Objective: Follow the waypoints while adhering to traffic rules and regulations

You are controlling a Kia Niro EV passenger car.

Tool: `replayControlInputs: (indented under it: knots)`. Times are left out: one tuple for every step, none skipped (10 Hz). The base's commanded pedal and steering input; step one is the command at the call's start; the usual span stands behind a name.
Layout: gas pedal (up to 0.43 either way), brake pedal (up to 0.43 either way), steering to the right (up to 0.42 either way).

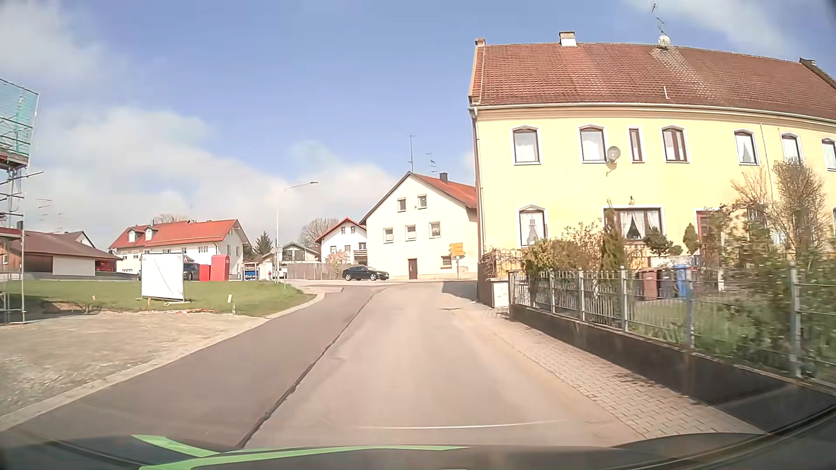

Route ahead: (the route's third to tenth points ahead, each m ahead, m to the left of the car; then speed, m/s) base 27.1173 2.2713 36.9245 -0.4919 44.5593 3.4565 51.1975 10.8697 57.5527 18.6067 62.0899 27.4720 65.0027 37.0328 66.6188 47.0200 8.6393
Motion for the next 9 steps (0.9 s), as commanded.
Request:
replayControlInputs:
  knots:
    - [0.0,0.0,-0.025]
    - [0.0,0.0,-0.025]
    - [0.0,0.0,-0.025]
    - [0.0,0.0,-0.025]
    - [0.0,0.0,-0.024]
    - [0.0,0.0,-0.021]
    - [0.0,0.0,-0.018]
    - [0.0,0.0,-0.014]
    - [0.0,0.0,-0.01]
